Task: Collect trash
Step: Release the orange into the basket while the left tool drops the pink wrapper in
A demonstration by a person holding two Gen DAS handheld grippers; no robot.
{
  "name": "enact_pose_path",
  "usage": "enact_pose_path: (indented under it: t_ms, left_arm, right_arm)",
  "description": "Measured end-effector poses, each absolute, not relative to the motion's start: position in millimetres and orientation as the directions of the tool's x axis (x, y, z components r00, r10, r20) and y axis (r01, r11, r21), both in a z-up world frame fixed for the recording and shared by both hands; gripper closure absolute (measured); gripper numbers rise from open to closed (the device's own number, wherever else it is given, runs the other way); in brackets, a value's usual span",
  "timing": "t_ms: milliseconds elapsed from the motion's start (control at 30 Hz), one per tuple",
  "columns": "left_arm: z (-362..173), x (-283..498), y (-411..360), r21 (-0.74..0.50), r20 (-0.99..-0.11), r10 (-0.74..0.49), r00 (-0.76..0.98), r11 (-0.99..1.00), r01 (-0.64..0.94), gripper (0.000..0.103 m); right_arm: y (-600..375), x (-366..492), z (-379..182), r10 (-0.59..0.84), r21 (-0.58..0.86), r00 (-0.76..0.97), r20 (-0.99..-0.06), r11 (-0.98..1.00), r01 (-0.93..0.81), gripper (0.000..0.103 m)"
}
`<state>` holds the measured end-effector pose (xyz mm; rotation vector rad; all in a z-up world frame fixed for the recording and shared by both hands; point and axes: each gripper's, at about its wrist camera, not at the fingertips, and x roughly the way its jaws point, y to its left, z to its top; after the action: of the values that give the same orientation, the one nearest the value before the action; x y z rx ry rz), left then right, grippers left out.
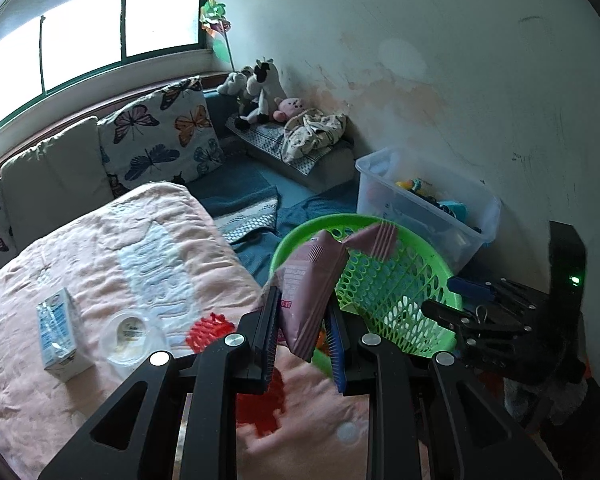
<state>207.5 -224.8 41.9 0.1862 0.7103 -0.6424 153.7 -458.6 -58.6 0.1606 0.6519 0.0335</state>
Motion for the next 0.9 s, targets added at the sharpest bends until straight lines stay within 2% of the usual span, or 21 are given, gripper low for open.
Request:
enact_pose_path:
  t_ms: [400, 800, 900]
  left_arm:
    - [24.2, 214.3, -246.7, -0.054, -0.699, -0.47, 0.538, 0.786, 0.616, 0.081]
    - [26.4, 222.8, -261.8, -0.075, -0.704, -0.486, 0.517, 0.776, 0.626, 0.081]
    - [23.4, 225.3, -270.6, -0.094, -0.714, -0.494, 0.496, 0.77, 0.631, 0.078]
  right_arm:
    - [-474.1, 135.1, -57.1, 0.079, 0.196, 0.807, -0.585, 0.98, 0.046, 0.043]
    - [-470.7, 130.1, -55.8, 0.081, 0.195, 0.808, -0.583, 0.98, 0.043, 0.043]
    - [-470.1, 126.3, -56.3, 0.082, 0.195, 0.808, -0.583, 0.98, 0.041, 0.043]
